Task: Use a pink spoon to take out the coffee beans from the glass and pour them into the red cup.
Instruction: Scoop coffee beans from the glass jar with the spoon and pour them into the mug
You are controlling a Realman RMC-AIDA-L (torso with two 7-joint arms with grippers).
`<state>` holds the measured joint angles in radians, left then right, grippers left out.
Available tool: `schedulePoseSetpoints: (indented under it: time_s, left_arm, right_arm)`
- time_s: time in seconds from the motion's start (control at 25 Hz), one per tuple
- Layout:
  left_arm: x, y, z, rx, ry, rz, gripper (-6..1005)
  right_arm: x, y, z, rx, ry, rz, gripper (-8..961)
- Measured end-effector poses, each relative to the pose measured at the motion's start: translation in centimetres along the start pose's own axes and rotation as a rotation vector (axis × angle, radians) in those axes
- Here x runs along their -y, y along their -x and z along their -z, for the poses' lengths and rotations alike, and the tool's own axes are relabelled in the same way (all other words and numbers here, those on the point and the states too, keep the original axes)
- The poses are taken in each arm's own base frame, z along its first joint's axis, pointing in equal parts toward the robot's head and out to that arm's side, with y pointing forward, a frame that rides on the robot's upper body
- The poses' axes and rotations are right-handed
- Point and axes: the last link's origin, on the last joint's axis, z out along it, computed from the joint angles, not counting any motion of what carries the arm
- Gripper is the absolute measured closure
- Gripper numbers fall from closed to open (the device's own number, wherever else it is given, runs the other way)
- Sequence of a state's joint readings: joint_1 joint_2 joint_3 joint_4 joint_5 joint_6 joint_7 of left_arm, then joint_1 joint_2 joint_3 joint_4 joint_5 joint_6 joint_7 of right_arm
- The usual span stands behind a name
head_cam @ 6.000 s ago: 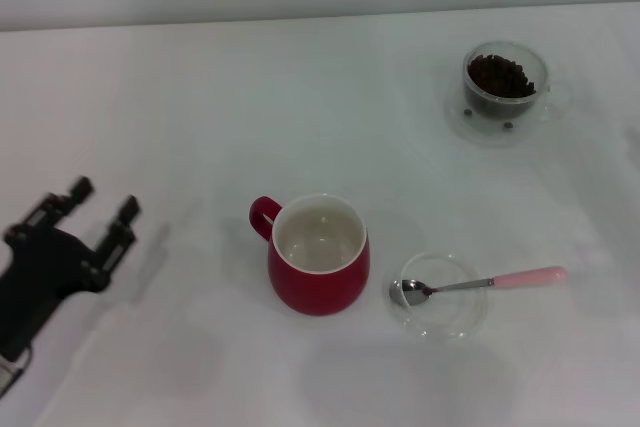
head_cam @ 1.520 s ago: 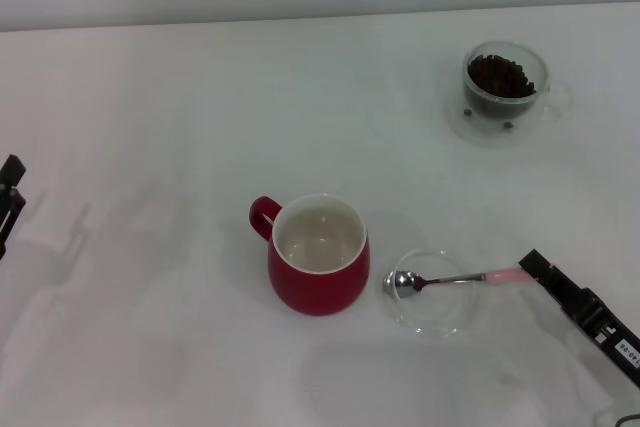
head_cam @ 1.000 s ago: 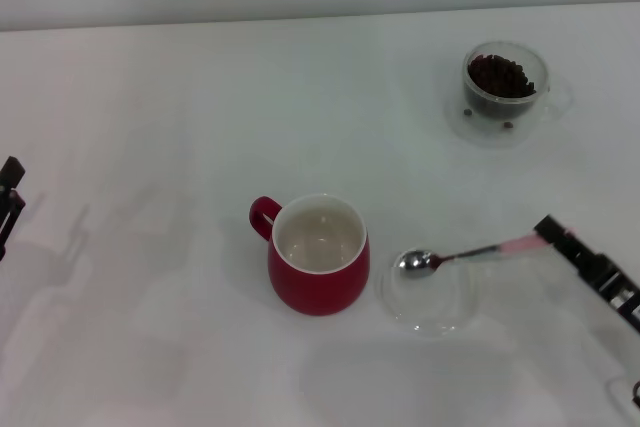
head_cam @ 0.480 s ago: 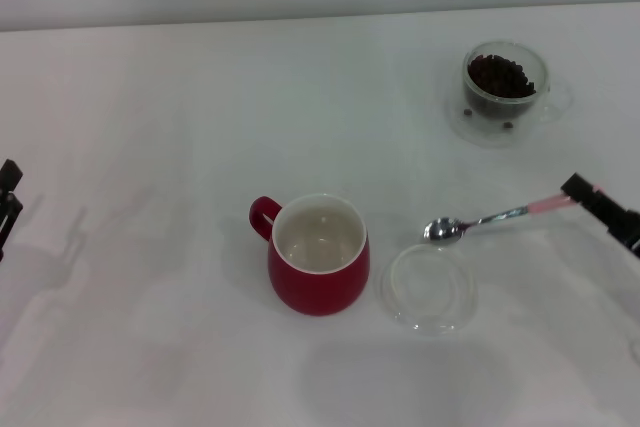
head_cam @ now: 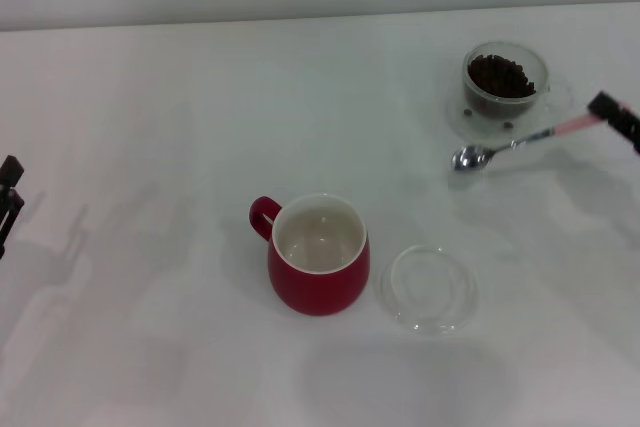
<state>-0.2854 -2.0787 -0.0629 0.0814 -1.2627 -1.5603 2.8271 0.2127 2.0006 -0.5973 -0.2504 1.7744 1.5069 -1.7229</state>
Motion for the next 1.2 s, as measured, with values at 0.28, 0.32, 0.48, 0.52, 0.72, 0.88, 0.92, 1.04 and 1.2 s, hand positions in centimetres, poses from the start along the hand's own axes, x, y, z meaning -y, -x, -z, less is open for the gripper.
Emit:
schedulePoseSetpoints:
  time_s: [0.28,0.32,0.48,0.52,0.72,0.88,0.92,1.04,1.2]
  left_arm:
    - [-0.1,0.0,-0.2,-0.003,0.003,0.004,439]
    - [-0.1,0.0,-0.2,-0.003,0.003,0.005,439]
    - [-0.2,0.0,-0.1,-0.002,0.001,0.008,439]
    - [-0.2,0.0,0.0,-0.001,0.001,0.01,439]
    - [-0.7,0.1,0.0,-0.004,0.0,0.03,439]
    - [-0.8,0.1,0.0,-0.01,0.001,0.037,439]
    - [-0.9,0.1,0.0,-0.012,0.002,0.038,438]
    - [-0.9,0.0,0.0,-0.014,0.006,0.038,438]
    - [-1.0,0.0,0.0,-0.017,0.008,0.042,438]
  right_arm:
    - [0.8,4.3,-2.2,0.037,-0.019,0.051,799]
    - [0.9,4.9,-2.5,0.037,-0.023,0.064,799]
    - [1.5,6.8,-3.3,0.039,-0.054,0.113,800]
    - [1.6,7.3,-3.5,0.039,-0.062,0.125,800]
    - [2.1,9.0,-4.3,0.035,-0.098,0.169,801]
    - [2.2,9.2,-5.2,0.015,-0.113,0.189,801]
    - [2.2,9.1,-5.4,0.011,-0.111,0.192,801]
    - [1.8,9.1,-6.2,-0.008,-0.097,0.214,801]
    - [1.8,9.2,-7.0,-0.04,-0.113,0.257,801]
